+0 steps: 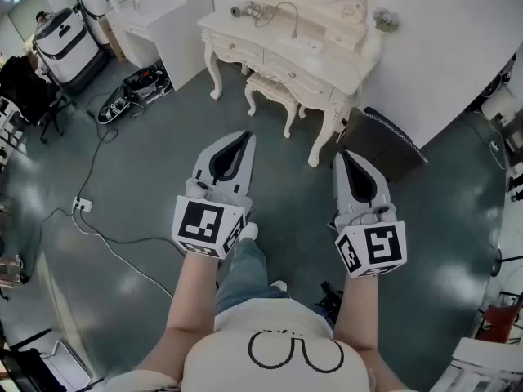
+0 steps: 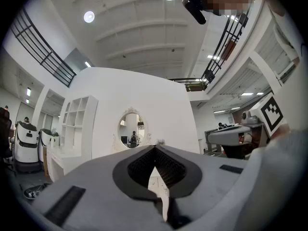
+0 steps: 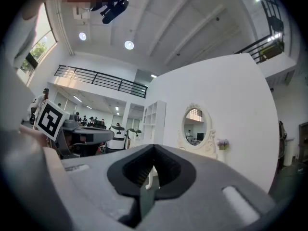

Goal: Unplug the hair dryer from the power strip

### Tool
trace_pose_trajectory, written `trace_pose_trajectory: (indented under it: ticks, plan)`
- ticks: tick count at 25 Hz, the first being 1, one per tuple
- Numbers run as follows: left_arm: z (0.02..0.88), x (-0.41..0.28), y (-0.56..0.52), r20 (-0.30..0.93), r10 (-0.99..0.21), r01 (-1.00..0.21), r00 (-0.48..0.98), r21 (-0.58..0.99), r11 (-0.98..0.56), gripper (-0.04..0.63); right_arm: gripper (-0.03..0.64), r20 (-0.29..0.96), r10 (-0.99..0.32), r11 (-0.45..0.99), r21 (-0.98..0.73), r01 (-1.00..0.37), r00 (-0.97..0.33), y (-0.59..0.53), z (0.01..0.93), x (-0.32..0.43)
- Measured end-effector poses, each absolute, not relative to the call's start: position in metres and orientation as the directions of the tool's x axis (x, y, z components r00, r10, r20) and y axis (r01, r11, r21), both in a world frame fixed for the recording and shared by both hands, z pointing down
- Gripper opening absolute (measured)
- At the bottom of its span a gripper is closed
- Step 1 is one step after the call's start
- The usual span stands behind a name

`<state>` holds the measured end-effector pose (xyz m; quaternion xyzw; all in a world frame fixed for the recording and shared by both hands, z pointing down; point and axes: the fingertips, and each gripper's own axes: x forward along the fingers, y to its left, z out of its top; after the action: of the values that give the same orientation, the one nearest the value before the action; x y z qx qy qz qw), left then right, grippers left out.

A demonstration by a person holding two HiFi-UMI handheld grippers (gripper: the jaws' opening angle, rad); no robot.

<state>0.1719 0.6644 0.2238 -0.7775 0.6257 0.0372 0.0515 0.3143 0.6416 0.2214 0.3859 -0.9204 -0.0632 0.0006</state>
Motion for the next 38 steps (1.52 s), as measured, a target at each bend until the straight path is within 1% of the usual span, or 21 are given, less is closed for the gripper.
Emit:
trace_pose_trajectory:
  ticks: [7, 15, 19, 24, 27, 31, 34, 38]
  plan:
    - [0.232, 0.144, 0.616, -0.104, -0.964, -0.97, 0.243, -0.013, -0.243, -0.002, -0.002, -0.026, -0.72, 0.686, 0.122, -0.717, -0.694, 0.597, 0.227, 0.282]
    - [0.24, 0.091, 0.524, -0.111, -0.955, -0.961, 0.275, 0.001, -0.277, -0.002, 0.0, -0.033, -0.742, 0.665, 0.1, -0.74, -0.67, 0.509, 0.23, 0.235]
    - [0.231, 0.053, 0.477, -0.148, -0.949, -0.959, 0.277, 0.014, -0.282, -0.002, 0.0, -0.035, -0.754, 0.65, 0.106, -0.753, -0.656, 0.465, 0.225, 0.2]
    - [0.217, 0.003, 0.432, -0.223, -0.936, -0.948, 0.273, 0.105, -0.301, -0.002, 0.0, -0.039, -0.768, 0.632, 0.114, -0.767, -0.639, 0.423, 0.223, 0.161]
    - [0.223, -0.012, 0.414, -0.199, -0.935, -0.946, 0.293, 0.079, -0.313, -0.002, 0.0, -0.03, -0.773, 0.628, 0.107, -0.771, -0.634, 0.405, 0.225, 0.145]
    - [0.234, -0.025, 0.391, -0.178, -0.934, -0.932, 0.311, 0.133, -0.336, -0.002, 0.0, -0.021, -0.774, 0.628, 0.096, -0.772, -0.632, 0.38, 0.229, 0.135]
    - [0.239, -0.028, 0.372, -0.152, -0.93, -0.924, 0.336, 0.136, -0.356, -0.002, 0.0, -0.025, -0.774, 0.629, 0.082, -0.773, -0.632, 0.358, 0.228, 0.131]
    - [0.238, -0.036, 0.345, -0.168, -0.919, -0.912, 0.356, 0.153, -0.381, -0.002, 0.0, -0.033, -0.767, 0.638, 0.067, -0.767, -0.64, 0.323, 0.232, 0.119]
